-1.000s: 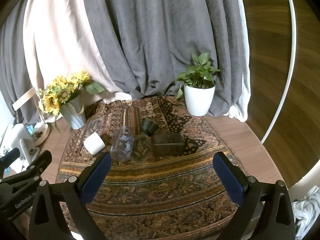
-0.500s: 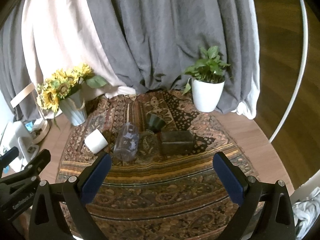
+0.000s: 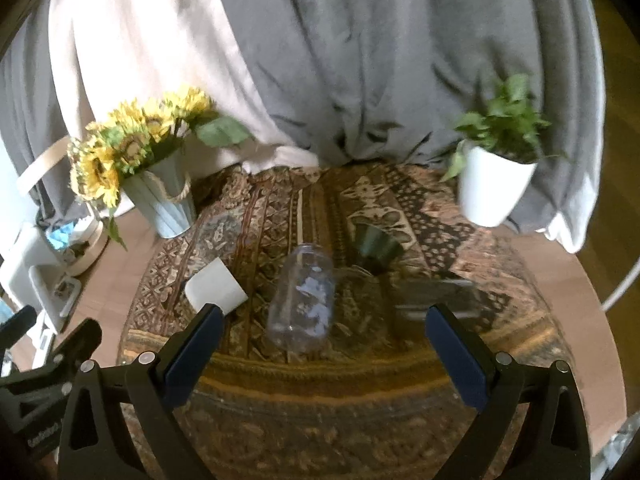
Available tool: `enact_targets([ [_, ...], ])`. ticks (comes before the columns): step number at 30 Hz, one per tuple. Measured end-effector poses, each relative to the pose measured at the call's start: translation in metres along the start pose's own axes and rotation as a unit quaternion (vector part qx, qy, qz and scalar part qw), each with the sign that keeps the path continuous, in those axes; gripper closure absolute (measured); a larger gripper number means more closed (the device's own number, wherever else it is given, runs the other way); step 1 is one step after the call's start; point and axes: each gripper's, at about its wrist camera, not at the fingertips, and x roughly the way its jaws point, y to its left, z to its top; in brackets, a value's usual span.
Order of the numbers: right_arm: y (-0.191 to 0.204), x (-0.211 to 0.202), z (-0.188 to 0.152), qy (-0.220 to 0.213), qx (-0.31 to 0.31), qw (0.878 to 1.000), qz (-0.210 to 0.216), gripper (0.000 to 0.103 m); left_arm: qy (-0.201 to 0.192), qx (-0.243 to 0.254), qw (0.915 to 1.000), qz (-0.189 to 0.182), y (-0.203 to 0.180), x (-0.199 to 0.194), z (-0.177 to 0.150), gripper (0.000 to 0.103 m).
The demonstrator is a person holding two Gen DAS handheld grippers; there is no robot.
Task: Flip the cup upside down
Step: 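Move the right tool to the clear cat-print jar and close on it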
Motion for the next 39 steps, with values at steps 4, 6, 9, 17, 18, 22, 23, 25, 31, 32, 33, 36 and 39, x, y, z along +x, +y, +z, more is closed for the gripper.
enact_targets([
  [4, 0.007, 0.035, 0.010, 0.029, -0.008, 1.000, 0.007, 0.002, 0.013, -0.004, 0.9999, -0.002, 0.001, 0.022, 0.005, 0.000],
  [6, 0.009, 0.054, 0.013, 0.048, -0.009, 0.999, 0.011, 0.002, 0.021, -0.006, 0.9998, -0.002, 0.001, 0.036, 0.008, 0.000],
  [9, 0.010, 0.082, 0.014, 0.079, -0.009, 0.997, 0.014, 0.002, 0.030, -0.003, 0.9995, 0.003, -0.002, 0.052, 0.009, 0.000],
  [17, 0.005, 0.139, 0.007, 0.150, 0.009, 0.989, 0.016, 0.005, 0.056, -0.004, 0.9984, 0.003, -0.005, 0.085, 0.006, 0.000],
  [18, 0.005, 0.143, 0.006, 0.155, 0.007, 0.988, 0.014, 0.005, 0.059, -0.003, 0.9983, 0.004, -0.006, 0.088, 0.006, 0.000],
  [22, 0.006, 0.156, 0.003, 0.169, 0.008, 0.985, 0.018, 0.009, 0.062, -0.003, 0.9981, 0.000, -0.008, 0.096, 0.006, 0.000],
  [23, 0.005, 0.160, 0.002, 0.174, 0.011, 0.984, 0.019, 0.010, 0.062, -0.003, 0.9981, 0.000, -0.008, 0.098, 0.006, 0.000],
  [25, 0.003, 0.166, 0.001, 0.184, 0.017, 0.983, 0.023, 0.015, 0.064, -0.003, 0.9980, 0.002, -0.009, 0.101, 0.006, 0.000],
  [31, 0.001, 0.176, -0.002, 0.201, 0.025, 0.978, 0.046, 0.029, 0.072, 0.000, 0.9974, 0.007, -0.012, 0.108, 0.001, 0.000],
  [32, 0.002, 0.176, -0.002, 0.200, 0.022, 0.979, 0.045, 0.029, 0.072, -0.002, 0.9974, 0.007, -0.012, 0.108, 0.001, 0.000],
  [33, 0.002, 0.176, -0.002, 0.199, 0.018, 0.979, 0.045, 0.029, 0.074, -0.003, 0.9972, 0.009, -0.012, 0.109, 0.000, 0.000],
  [36, 0.003, 0.175, -0.001, 0.198, 0.006, 0.979, 0.046, 0.030, 0.074, -0.001, 0.9972, 0.011, -0.015, 0.107, 0.000, 0.000],
  [39, 0.001, 0.170, -0.001, 0.196, 0.002, 0.979, 0.049, 0.030, 0.070, 0.003, 0.9975, 0.012, -0.018, 0.101, 0.000, 0.000],
])
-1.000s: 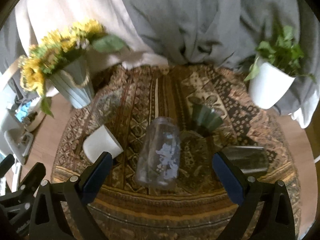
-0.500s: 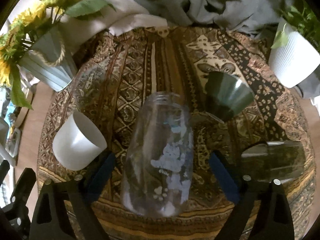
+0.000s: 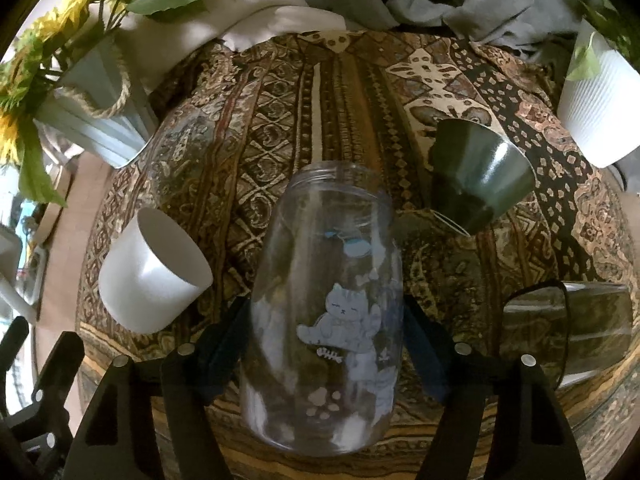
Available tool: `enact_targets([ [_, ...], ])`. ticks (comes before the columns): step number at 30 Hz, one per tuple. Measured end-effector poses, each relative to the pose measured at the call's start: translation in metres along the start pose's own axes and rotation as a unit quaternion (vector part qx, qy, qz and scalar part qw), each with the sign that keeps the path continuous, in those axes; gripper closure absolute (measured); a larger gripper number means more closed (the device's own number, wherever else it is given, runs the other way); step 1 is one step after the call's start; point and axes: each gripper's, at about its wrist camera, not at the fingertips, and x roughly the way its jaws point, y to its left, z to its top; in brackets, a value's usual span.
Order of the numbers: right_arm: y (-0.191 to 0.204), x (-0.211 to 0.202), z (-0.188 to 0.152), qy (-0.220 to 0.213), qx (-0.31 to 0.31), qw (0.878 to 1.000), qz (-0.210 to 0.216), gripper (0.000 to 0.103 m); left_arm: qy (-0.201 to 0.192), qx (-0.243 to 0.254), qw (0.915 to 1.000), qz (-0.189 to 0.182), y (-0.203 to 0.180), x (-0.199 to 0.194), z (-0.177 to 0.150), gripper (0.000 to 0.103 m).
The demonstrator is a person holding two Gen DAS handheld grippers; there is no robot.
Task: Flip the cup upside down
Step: 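Move the right tool to the clear cat-print jar and close on it, then lift the clear jar off the rug with the right tool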
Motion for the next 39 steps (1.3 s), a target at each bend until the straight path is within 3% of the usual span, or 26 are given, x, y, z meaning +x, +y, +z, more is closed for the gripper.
enact_targets([
  [12, -0.009, -0.061, -0.029, -0.032, -0.013, 0.999, 0.014, 0.030, -0.014, 0.000, 0.9999, -0.004, -0.005, -0.041, -0.010, 0.000],
  [21, -0.018, -0.093, -0.071, -0.027, -0.013, 0.999, 0.017, 0.030, -0.007, 0.008, 0.9999, -0.012, -0.012, -0.065, -0.035, 0.000],
  [33, -0.023, -0.071, -0.116, 0.020, -0.014, 1.000, 0.013, 0.030, 0.027, 0.037, 0.9989, -0.005, -0.021, -0.065, -0.080, 0.000],
  [39, -0.018, -0.057, -0.122, 0.018, -0.028, 0.999, 0.006, 0.030, 0.041, 0.038, 0.9984, 0.003, -0.020, -0.058, -0.092, 0.000],
])
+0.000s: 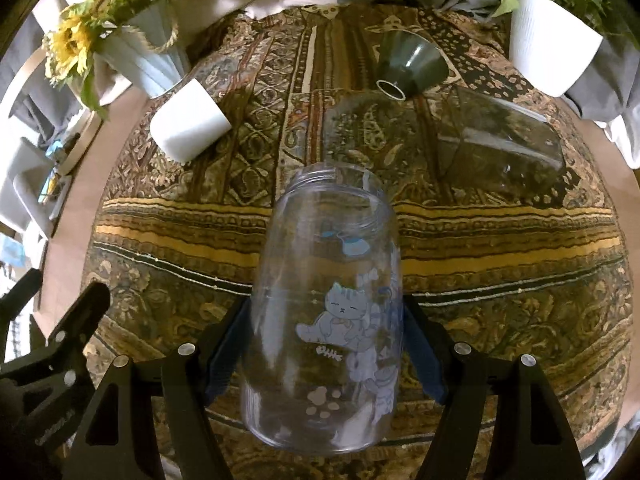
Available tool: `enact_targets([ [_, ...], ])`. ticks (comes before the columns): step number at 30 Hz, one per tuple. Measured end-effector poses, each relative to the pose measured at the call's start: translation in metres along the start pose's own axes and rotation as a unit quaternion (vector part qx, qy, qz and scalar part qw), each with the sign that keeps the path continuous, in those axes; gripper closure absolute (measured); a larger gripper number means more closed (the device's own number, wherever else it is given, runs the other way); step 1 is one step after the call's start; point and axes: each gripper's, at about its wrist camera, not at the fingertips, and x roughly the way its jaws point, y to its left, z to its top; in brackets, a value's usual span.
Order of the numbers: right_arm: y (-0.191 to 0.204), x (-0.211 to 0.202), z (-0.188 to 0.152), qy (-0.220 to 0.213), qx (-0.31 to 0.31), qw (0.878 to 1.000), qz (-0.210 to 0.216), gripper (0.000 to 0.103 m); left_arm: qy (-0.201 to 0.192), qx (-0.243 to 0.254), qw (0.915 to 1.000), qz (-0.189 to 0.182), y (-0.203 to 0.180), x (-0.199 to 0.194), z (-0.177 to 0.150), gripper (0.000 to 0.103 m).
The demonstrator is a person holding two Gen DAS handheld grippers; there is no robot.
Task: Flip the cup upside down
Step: 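Lift the clear jar off the rug with the right tool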
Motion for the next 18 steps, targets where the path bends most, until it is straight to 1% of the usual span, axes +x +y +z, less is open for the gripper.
enact_targets([
  [5, 0.001, 0.008, 0.002, -0.010, -0.001, 1.000, -0.002, 0.030, 0.008, 0.000, 1.0000, 0.006, 0.001, 0.005, -0.006, 0.000],
  [12, 0.002, 0.008, 0.003, -0.012, -0.004, 1.000, -0.003, 0.028, 0.010, -0.011, 0.9999, 0.002, 0.002, 0.003, -0.009, 0.000],
  [13, 0.001, 0.005, 0.003, -0.017, -0.003, 1.000, -0.002, 0.022, 0.010, -0.012, 0.9999, 0.001, 0.002, 0.002, -0.008, 0.000],
  [15, 0.001, -0.006, 0.003, -0.037, -0.002, 0.999, -0.008, 0.016, 0.007, -0.014, 0.9999, 0.001, 0.003, -0.002, -0.008, 0.000],
  [18, 0.000, -0.025, 0.003, -0.053, -0.001, 0.999, -0.010, 0.016, 0.001, -0.017, 0.9998, -0.009, 0.003, -0.013, -0.005, 0.000],
])
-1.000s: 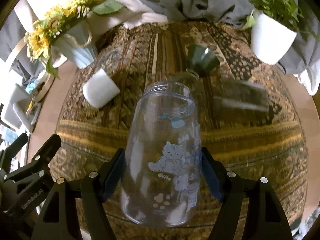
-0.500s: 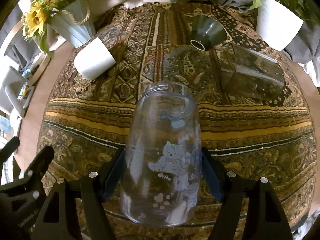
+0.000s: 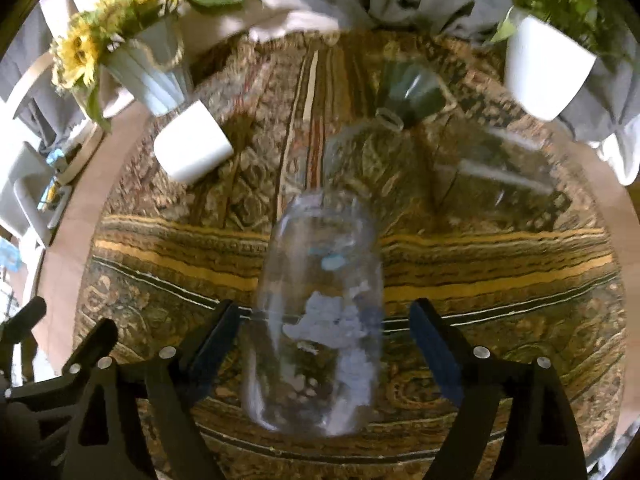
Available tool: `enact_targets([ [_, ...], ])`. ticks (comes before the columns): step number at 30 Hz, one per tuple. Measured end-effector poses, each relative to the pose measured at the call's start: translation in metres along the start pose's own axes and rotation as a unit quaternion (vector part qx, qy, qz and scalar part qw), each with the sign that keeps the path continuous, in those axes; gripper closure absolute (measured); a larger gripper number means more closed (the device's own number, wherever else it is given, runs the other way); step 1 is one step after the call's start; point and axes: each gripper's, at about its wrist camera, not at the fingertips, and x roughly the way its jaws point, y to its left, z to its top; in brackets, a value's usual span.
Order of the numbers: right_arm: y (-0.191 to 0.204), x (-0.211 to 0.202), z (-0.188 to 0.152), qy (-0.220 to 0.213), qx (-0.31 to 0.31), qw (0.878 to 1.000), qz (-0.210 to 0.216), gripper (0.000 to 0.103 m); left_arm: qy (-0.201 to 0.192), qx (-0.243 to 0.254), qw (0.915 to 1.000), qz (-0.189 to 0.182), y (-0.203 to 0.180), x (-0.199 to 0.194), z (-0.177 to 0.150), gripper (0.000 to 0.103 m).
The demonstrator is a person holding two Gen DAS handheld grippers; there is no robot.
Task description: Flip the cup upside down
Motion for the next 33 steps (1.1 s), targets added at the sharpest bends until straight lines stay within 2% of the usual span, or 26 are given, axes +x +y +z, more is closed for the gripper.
enact_targets([
  [4, -0.008, -0.033, 0.000, -0.031, 0.010, 0.999, -0.007, 0.016, -0.019, 0.000, 0.9998, -0.009, -0.004, -0.020, 0.005, 0.000],
  [9, -0.023, -0.074, 0.001, -0.067, 0.026, 0.997, -0.016, 0.016, -0.034, 0.003, 0.9982, -0.049, -0.019, -0.049, 0.012, 0.000],
  [13, -0.041, -0.095, -0.002, -0.081, 0.044, 0.995, -0.027, 0.016, -0.038, 0.010, 0.9969, -0.067, -0.034, -0.061, 0.015, 0.000],
  [21, -0.087, -0.093, -0.016, -0.053, 0.077, 0.995, -0.041, 0.016, -0.014, 0.035, 0.9934, -0.109, -0.084, -0.055, 0.011, 0.000],
  [33, -0.138, -0.066, -0.033, -0.015, 0.086, 0.995, -0.057, 0.016, 0.023, 0.038, 0.9908, -0.128, -0.133, -0.024, -0.004, 0.003],
])
